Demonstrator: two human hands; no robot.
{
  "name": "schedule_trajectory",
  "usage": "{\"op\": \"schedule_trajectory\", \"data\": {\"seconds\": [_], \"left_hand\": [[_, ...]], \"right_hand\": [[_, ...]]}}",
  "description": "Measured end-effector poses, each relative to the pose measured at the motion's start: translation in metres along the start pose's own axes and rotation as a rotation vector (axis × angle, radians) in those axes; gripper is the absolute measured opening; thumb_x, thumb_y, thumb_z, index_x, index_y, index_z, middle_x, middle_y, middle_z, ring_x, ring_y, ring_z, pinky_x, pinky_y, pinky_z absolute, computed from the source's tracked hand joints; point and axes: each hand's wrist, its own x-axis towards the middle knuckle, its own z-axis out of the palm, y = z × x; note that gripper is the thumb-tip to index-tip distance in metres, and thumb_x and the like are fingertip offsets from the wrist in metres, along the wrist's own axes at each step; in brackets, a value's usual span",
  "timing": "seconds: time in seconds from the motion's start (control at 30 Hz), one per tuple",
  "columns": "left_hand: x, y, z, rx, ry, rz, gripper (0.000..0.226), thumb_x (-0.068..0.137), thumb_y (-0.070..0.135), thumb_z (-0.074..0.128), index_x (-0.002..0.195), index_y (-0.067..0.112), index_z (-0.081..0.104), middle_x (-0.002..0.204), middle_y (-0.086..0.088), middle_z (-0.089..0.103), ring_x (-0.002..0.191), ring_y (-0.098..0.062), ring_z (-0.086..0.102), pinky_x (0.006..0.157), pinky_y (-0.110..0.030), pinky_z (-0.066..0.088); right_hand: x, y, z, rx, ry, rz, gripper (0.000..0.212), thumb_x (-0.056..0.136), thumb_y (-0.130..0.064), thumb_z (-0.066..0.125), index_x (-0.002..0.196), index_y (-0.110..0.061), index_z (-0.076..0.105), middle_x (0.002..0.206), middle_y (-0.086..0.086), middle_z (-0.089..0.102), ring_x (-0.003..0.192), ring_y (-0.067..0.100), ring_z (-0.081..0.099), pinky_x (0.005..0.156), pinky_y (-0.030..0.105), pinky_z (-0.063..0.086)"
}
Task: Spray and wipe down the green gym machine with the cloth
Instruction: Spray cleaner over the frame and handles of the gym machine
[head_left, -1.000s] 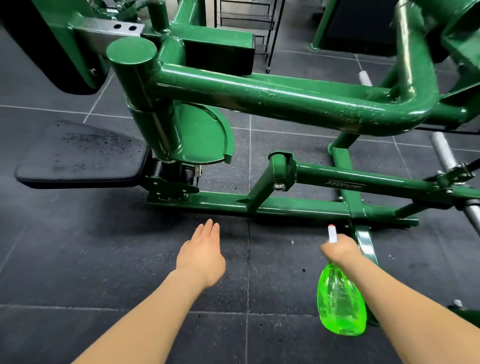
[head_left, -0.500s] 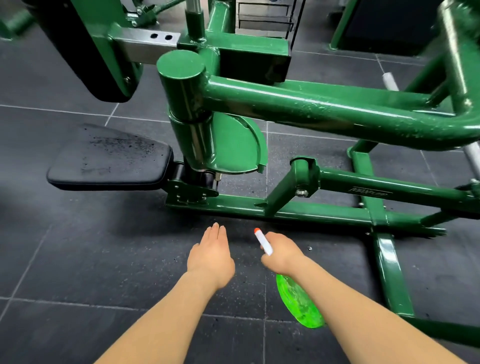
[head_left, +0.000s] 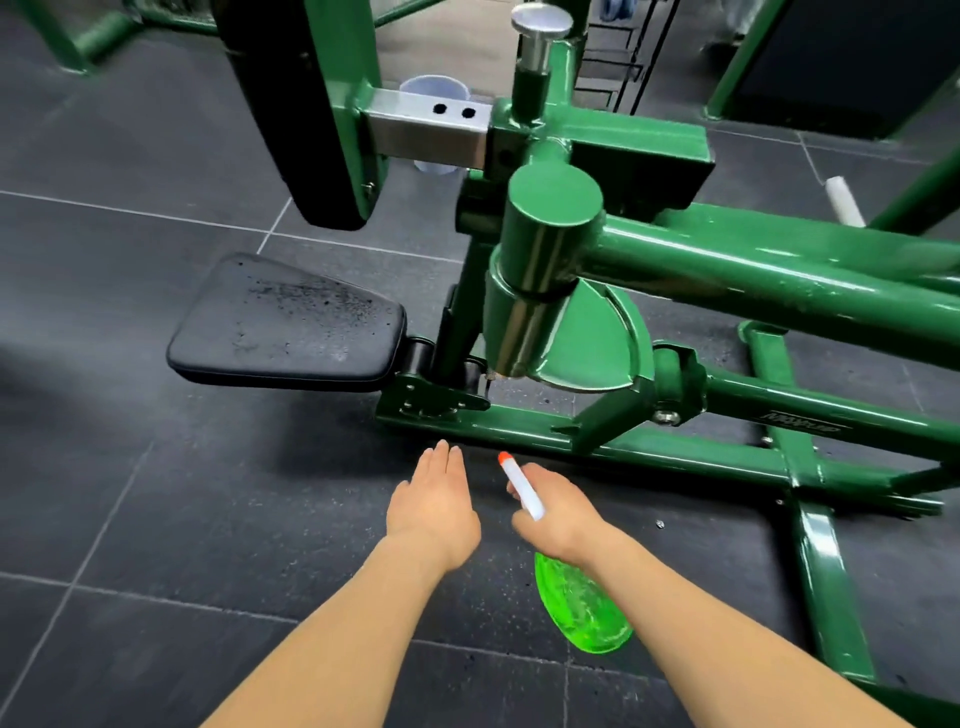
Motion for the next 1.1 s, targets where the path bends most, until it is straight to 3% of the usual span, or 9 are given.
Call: {"op": "schedule_trajectory", "data": {"seconds": [0.1, 0.23, 0.4, 0.53, 0.63, 0.73, 0.83, 0.97, 1.1], "left_hand": [[0.003, -0.02, -0.008, 0.014, 0.009, -0.004, 0.071, 0.098, 0.023, 0.041, 0.154, 0.009, 0.0, 0.162, -0.001, -0.007, 0.149, -0.016, 0.003, 0.116, -0.036, 0.026], [0.004, -0.045, -0.022, 0.016, 0.024, -0.015, 0.07, 0.098, 0.022, 0.041, 0.154, 0.01, 0.0, 0.162, -0.001, -0.006, 0.149, -0.016, 0.003, 0.115, -0.035, 0.028], [0.001, -0.075, -0.038, 0.013, 0.048, -0.024, 0.07, 0.098, 0.022, 0.04, 0.154, 0.01, -0.001, 0.162, -0.002, -0.007, 0.149, -0.017, -0.001, 0.116, -0.035, 0.025], [-0.002, -0.096, -0.053, 0.019, 0.08, -0.028, 0.07, 0.099, 0.025, 0.039, 0.153, 0.008, -0.002, 0.162, -0.003, -0.006, 0.149, -0.016, -0.003, 0.116, -0.034, 0.025], [-0.007, -0.107, -0.062, 0.009, 0.085, -0.039, 0.07, 0.1, 0.027, 0.04, 0.153, 0.007, -0.001, 0.162, -0.004, -0.006, 0.149, -0.017, -0.002, 0.116, -0.034, 0.026], [-0.013, -0.121, -0.066, 0.009, 0.076, -0.076, 0.071, 0.099, 0.028, 0.041, 0.153, 0.006, 0.0, 0.162, -0.005, -0.004, 0.149, -0.017, -0.003, 0.115, -0.033, 0.027], [-0.018, -0.141, -0.071, -0.028, 0.085, -0.144, 0.071, 0.098, 0.023, 0.043, 0.153, 0.006, 0.001, 0.162, -0.005, -0.003, 0.149, -0.016, -0.001, 0.115, -0.034, 0.028], [-0.023, -0.164, -0.078, -0.047, 0.106, -0.201, 0.073, 0.095, 0.021, 0.046, 0.152, 0.006, 0.004, 0.162, -0.005, 0.0, 0.149, -0.016, 0.002, 0.113, -0.034, 0.03], [-0.029, -0.184, -0.083, -0.065, 0.137, -0.237, 0.072, 0.095, 0.02, 0.045, 0.152, 0.006, 0.004, 0.161, -0.005, 0.002, 0.149, -0.016, 0.004, 0.113, -0.035, 0.03]], "right_hand": [[0.009, -0.026, 0.0, -0.006, 0.058, -0.001, 0.028, 0.086, -0.011, 0.05, 0.114, -0.007, 0.053, 0.111, 0.01, 0.059, 0.105, 0.03, 0.054, 0.076, 0.03, 0.04], [0.02, -0.061, -0.002, -0.138, 0.072, -0.031, 0.046, 0.092, -0.009, 0.044, 0.138, -0.009, 0.042, 0.122, 0.015, 0.054, 0.113, 0.031, 0.05, 0.085, 0.031, 0.039], [0.026, -0.089, 0.002, -0.137, 0.075, -0.03, 0.04, 0.089, -0.009, 0.046, 0.129, -0.005, 0.043, 0.119, 0.014, 0.052, 0.109, 0.031, 0.051, 0.079, 0.031, 0.04], [0.024, -0.113, 0.001, -0.111, 0.063, -0.081, 0.039, 0.088, -0.009, 0.048, 0.127, -0.006, 0.046, 0.121, 0.013, 0.055, 0.112, 0.031, 0.052, 0.085, 0.031, 0.042], [0.022, -0.136, 0.003, -0.171, 0.006, -0.204, 0.04, 0.089, -0.008, 0.049, 0.13, -0.006, 0.044, 0.118, 0.015, 0.053, 0.108, 0.031, 0.052, 0.072, 0.031, 0.031], [0.027, -0.164, 0.009, -0.205, -0.014, -0.295, 0.039, 0.088, -0.007, 0.049, 0.127, -0.005, 0.045, 0.115, 0.018, 0.054, 0.105, 0.033, 0.052, 0.068, 0.029, 0.025], [0.034, -0.196, 0.015, -0.262, 0.003, -0.36, 0.041, 0.089, -0.006, 0.049, 0.13, -0.002, 0.044, 0.117, 0.019, 0.052, 0.106, 0.034, 0.051, 0.07, 0.03, 0.026], [0.046, -0.228, 0.025, -0.341, 0.009, -0.383, 0.041, 0.09, -0.007, 0.047, 0.131, -0.004, 0.045, 0.119, 0.019, 0.053, 0.108, 0.034, 0.052, 0.081, 0.035, 0.039], [0.05, -0.244, 0.039, -0.337, -0.046, -0.416, 0.039, 0.089, -0.006, 0.05, 0.128, -0.003, 0.047, 0.12, 0.018, 0.053, 0.109, 0.034, 0.052, 0.084, 0.036, 0.039]]}}
